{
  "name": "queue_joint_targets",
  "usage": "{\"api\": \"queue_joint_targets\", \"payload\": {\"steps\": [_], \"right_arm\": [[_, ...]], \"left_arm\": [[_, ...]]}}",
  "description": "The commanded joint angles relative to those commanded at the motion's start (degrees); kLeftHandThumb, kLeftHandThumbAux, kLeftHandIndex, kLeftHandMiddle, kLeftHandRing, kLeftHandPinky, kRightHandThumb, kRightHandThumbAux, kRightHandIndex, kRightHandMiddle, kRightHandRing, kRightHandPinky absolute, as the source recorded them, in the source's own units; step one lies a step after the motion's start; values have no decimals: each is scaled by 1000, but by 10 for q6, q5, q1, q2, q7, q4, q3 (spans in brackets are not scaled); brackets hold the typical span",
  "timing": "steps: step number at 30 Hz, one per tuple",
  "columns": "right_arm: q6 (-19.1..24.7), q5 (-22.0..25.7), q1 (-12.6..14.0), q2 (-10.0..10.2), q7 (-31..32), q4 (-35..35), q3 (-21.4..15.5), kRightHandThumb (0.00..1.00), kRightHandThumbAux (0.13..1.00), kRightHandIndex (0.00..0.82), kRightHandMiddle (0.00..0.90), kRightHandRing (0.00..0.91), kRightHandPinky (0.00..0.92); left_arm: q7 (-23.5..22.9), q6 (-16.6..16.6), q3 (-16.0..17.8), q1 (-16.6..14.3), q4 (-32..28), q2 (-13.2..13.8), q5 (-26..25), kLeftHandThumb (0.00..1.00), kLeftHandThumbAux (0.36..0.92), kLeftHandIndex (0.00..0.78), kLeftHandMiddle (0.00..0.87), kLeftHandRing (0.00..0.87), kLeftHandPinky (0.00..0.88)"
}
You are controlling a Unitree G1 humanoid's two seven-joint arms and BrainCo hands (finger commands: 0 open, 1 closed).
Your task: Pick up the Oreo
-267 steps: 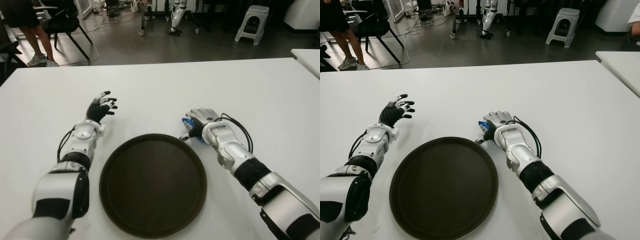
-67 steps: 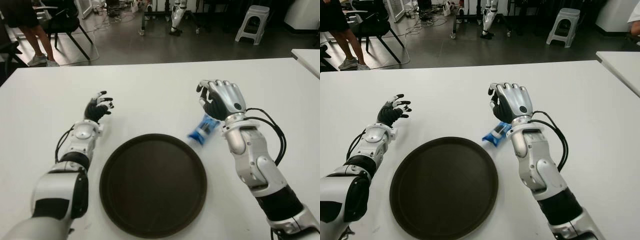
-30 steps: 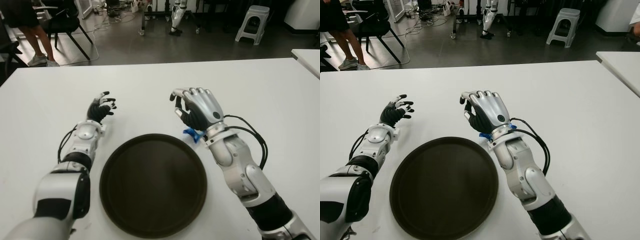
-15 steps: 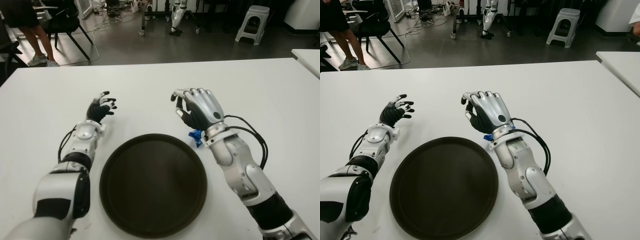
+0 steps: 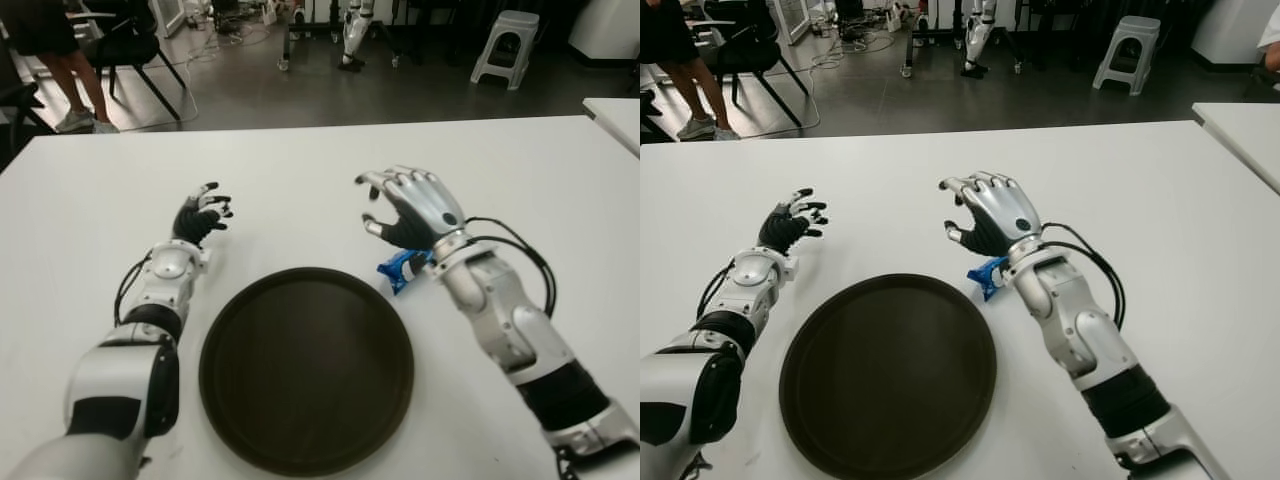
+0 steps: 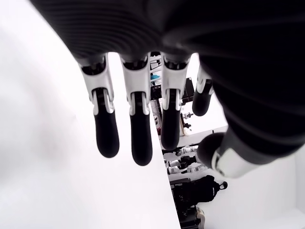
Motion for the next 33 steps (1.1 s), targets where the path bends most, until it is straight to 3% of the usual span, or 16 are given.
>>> {"api": "queue_joint_targets", "payload": {"steps": [2, 8, 16, 26, 33], "right_arm": [[-10, 3, -5, -4, -17, 16, -6, 141, 414, 2, 0, 1, 1], [-60, 23, -44, -23, -74, 150, -21, 166, 320, 0, 0, 0, 0], [-99, 20, -92, -18, -125, 327, 4, 221, 303, 0, 0, 0, 0], [-103, 30, -89, -29, -63, 296, 21, 222, 313, 0, 0, 0, 0], [-134, 36, -107, -44, -12, 301, 31, 241, 295, 0, 0, 0, 0]], "left_arm": [[1, 0, 0, 0, 0, 0, 0, 472, 640, 130, 279, 342, 395], [6, 2, -2, 0, 0, 2, 2, 477, 648, 127, 284, 344, 393], [6, 3, -3, 1, 0, 4, 3, 458, 652, 131, 277, 339, 383], [5, 3, -4, 2, 0, 6, 2, 441, 654, 116, 265, 322, 364], [0, 4, -1, 2, -1, 5, -2, 437, 657, 111, 264, 318, 357]]}}
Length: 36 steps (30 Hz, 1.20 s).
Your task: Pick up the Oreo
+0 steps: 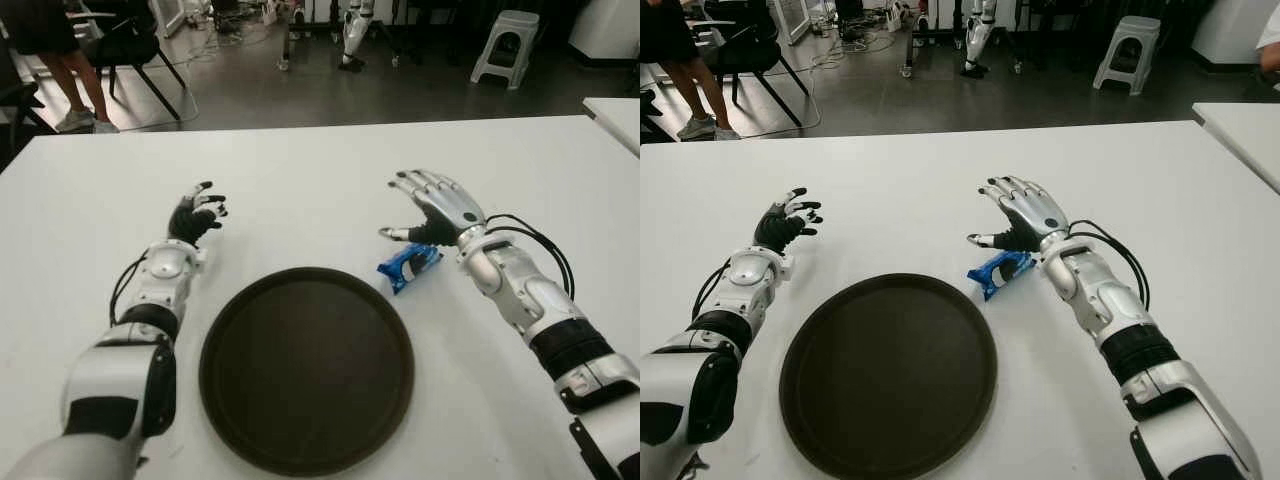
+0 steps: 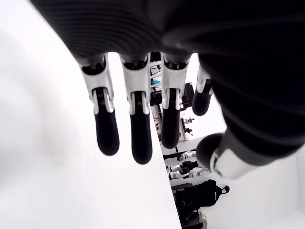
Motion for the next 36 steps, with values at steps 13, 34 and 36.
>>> {"api": "queue_joint_targets", "payload": {"steps": [13, 34, 36], "right_arm": [[1, -5, -24, -21, 104, -8, 22, 295, 257, 0, 0, 0, 0], [38, -5, -34, -29, 199, -26, 30, 315, 204, 0, 0, 0, 0], [41, -7, -36, -30, 205, -24, 31, 324, 210, 0, 0, 0, 0]], "left_arm": [[5, 3, -4, -1, 0, 0, 3, 452, 664, 109, 263, 313, 364], [4, -3, -3, 1, 0, 0, 3, 488, 643, 123, 272, 326, 363], [4, -3, -3, 1, 0, 0, 3, 486, 642, 124, 272, 326, 368]]}}
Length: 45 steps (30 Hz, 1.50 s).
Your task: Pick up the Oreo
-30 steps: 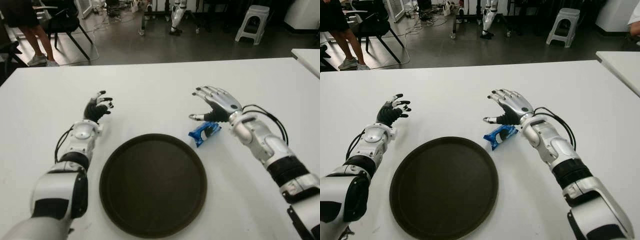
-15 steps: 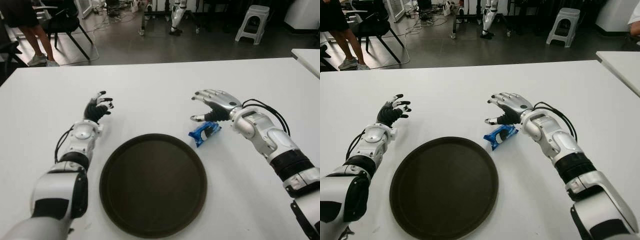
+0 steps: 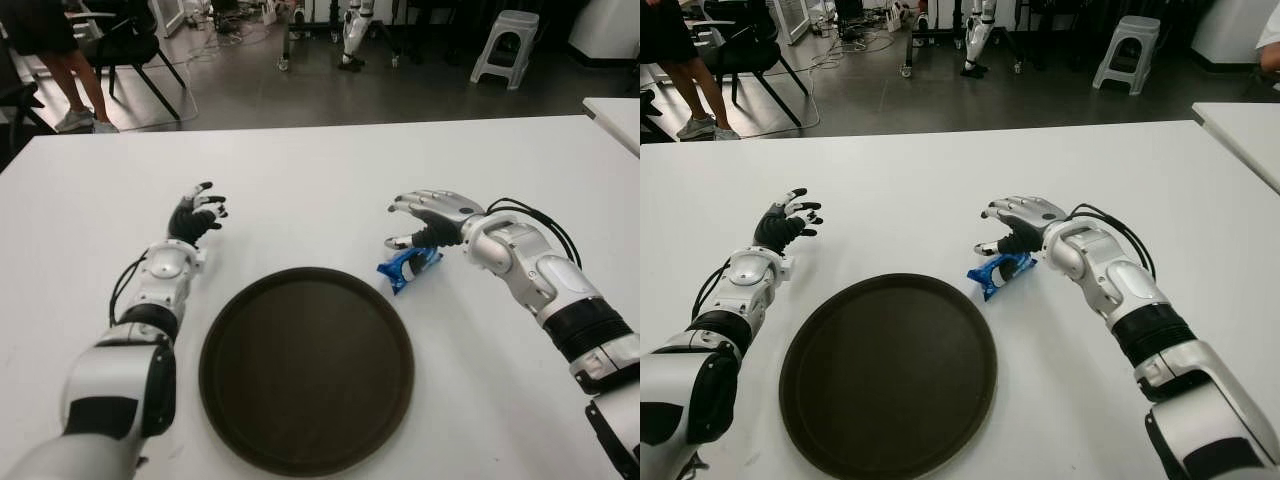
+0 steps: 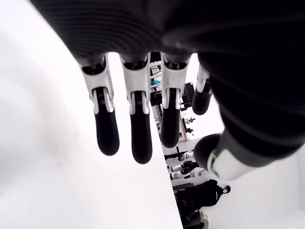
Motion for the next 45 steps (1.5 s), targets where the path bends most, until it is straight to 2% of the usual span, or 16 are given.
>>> {"api": "queue_joint_targets", "payload": {"steps": [10, 22, 26, 35, 39, 45], "right_arm": [[-1, 5, -2, -9, 9, 5, 0, 364, 196, 0, 0, 0, 0], [-7, 11, -5, -10, 1, 18, -3, 360, 180, 0, 0, 0, 0], [-13, 14, -4, -8, -16, 25, -7, 311, 185, 0, 0, 0, 0], [0, 18, -2, 1, -40, 31, -13, 60, 254, 0, 0, 0, 0], [15, 19, 0, 6, -45, 29, -16, 17, 279, 0, 0, 0, 0], [28, 17, -1, 10, -54, 32, -17, 1, 365, 19, 25, 8, 1]], "left_arm": [[5, -4, -6, 1, 0, 1, 7, 454, 645, 128, 278, 333, 375], [-3, -6, -3, 1, 0, 0, 3, 479, 633, 123, 285, 342, 389], [0, -8, -5, 1, 1, 0, 6, 474, 638, 131, 287, 346, 388], [0, -8, -4, 1, 2, 0, 4, 514, 630, 137, 295, 351, 394], [1, -7, -5, 1, 2, 0, 6, 515, 632, 142, 296, 356, 396], [-2, -7, -3, 1, 3, 0, 3, 502, 635, 139, 290, 350, 395]]}}
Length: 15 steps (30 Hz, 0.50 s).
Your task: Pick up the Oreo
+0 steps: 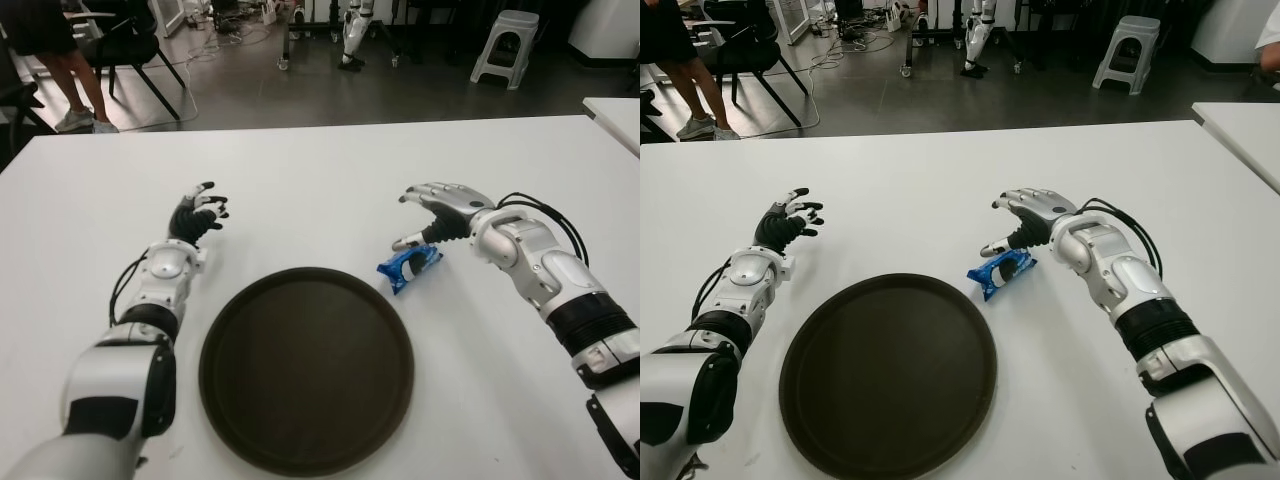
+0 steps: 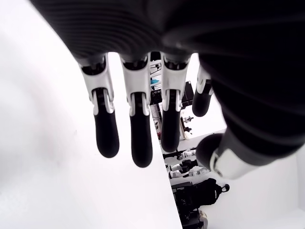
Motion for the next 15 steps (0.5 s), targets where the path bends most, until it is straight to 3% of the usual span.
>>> {"api": "queue_joint_targets", "payload": {"steps": [15], "right_arm": [[24, 8, 2, 5, 4, -14, -3, 0, 429, 59, 53, 40, 40]], "left_arm": [[6, -8, -6, 2, 0, 3, 9, 483, 652, 141, 289, 351, 397]]}}
